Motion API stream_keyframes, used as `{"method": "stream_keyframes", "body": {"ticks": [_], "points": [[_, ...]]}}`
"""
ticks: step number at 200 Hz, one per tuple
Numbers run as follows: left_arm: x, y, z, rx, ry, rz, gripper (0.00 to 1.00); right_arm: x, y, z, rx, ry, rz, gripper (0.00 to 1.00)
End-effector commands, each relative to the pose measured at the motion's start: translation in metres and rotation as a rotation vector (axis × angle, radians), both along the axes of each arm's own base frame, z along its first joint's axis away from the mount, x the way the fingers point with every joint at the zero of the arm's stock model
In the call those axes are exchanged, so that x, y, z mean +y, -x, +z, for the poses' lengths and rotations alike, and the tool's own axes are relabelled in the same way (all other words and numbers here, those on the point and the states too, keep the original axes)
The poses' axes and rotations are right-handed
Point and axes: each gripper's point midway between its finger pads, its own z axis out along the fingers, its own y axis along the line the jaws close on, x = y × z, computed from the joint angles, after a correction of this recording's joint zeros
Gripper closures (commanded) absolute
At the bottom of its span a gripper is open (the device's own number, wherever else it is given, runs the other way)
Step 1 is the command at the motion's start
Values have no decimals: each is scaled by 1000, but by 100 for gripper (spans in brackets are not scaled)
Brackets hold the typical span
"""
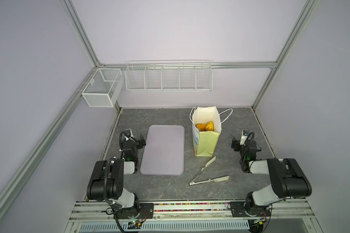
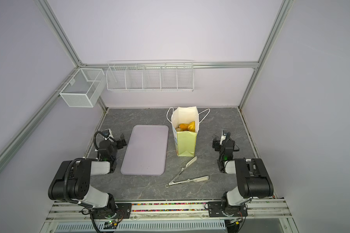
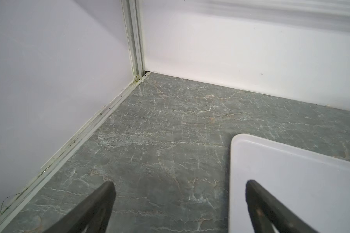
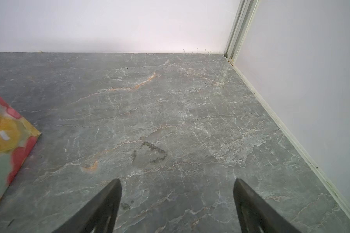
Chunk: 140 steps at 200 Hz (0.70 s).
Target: Take the fake bread out of the paper bag
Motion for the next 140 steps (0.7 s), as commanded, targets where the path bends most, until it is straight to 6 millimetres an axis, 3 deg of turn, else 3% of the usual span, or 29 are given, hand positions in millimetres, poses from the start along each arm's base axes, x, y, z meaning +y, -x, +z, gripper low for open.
{"method": "stream_keyframes", "body": {"ticks": [1, 29, 140], "points": [[-3, -1, -3, 13, -17, -27, 1, 1, -3, 4, -11, 13, 1, 11], [-16, -6, -4, 34, -31, -102, 1, 1, -3, 4, -11, 15, 1, 11], [-16, -5, -5, 37, -31, -102, 1, 1, -3, 4, -11, 14, 2, 11]]}}
